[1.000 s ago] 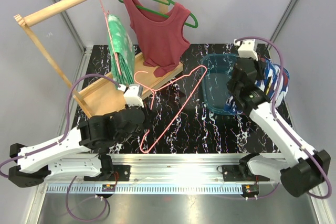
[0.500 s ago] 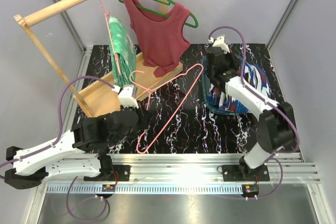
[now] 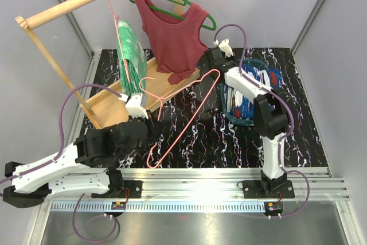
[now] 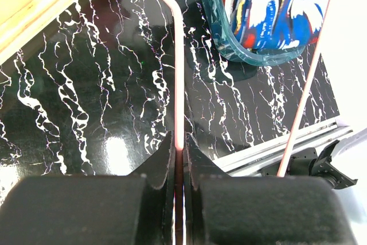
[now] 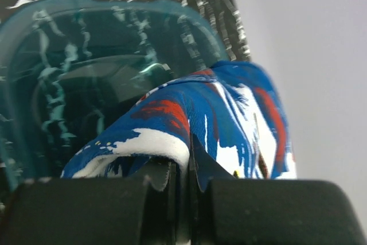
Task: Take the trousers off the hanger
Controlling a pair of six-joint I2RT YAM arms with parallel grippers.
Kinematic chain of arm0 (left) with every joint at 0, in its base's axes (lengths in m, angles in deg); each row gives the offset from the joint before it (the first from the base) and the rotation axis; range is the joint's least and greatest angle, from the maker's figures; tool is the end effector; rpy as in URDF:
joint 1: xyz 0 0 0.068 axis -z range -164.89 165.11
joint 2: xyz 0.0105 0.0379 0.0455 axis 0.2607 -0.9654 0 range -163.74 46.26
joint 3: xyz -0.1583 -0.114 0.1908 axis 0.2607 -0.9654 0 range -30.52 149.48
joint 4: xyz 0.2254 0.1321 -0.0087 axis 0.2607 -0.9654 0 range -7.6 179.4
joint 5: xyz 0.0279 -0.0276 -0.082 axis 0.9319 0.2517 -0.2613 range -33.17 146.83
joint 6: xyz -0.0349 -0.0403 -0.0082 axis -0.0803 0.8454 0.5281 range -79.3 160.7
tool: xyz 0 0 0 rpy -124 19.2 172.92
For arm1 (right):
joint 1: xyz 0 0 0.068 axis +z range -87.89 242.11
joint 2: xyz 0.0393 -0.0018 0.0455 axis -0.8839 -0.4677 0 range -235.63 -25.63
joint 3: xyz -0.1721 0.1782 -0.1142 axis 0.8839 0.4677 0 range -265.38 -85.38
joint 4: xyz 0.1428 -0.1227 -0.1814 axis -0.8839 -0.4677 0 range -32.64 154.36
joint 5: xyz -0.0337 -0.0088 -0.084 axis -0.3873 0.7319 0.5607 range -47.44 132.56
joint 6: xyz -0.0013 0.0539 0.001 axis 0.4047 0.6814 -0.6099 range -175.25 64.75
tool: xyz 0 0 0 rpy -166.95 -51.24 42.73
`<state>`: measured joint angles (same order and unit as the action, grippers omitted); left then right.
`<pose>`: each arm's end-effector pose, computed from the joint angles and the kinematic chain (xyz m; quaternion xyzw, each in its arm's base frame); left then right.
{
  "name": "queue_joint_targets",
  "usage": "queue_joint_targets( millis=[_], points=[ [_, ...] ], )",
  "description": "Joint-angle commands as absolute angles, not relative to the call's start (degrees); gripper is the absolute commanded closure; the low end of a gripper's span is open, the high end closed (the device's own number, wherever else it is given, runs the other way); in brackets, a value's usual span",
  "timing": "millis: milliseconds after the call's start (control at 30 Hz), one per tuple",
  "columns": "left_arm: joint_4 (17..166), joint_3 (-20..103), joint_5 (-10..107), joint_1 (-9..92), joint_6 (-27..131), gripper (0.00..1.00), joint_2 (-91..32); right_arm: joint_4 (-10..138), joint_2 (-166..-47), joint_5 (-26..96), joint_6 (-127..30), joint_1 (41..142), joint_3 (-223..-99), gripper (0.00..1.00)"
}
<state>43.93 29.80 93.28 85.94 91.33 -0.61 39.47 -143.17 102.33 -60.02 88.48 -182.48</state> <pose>0.0694 -0.1355 0.3671 -0.0035 0.8446 -0.2678 0.4637 0.4232 0.1755 0.2528 -0.0328 0.8234 -0.3909 0.4100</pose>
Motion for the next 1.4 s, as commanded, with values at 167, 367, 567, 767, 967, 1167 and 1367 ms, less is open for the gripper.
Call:
queue_joint_targets(
  millis=[167,367,567,767,967,1167,1367],
  points=[
    [44.5,29.3,93.1,86.3,91.1,1.0,0.6,28.8,-149.8,96.9,-44.2,88.7,-190.9,0.92],
    [43.7,29.2,93.6,86.4,89.6,1.0,0.5,40.4,-137.0,79.6,-47.8,88.1,-181.3,0.49],
    [45.6,30.0,89.9,86.7,84.0,1.0,0.4,41.3,-121.4,54.3,-44.3,80.8,-173.8,0.21],
    [46.2,33.6,80.3,87.5,74.9,1.0,0.6,37.7,-120.6,51.9,-43.4,71.9,-169.0,0.01],
    [43.7,39.5,71.5,87.6,68.7,1.0,2.7,35.8,-130.3,51.8,-41.8,66.2,-167.6,0.0],
    [37.0,50.8,82.7,87.6,70.5,1.0,5.0,33.5,-142.6,49.1,-41.6,65.5,-172.1,0.0],
    [22.4,64.1,101.8,87.6,73.5,1.0,-2.2,34.0,-143.9,49.5,-40.0,65.5,-172.8,0.01]
  ],
)
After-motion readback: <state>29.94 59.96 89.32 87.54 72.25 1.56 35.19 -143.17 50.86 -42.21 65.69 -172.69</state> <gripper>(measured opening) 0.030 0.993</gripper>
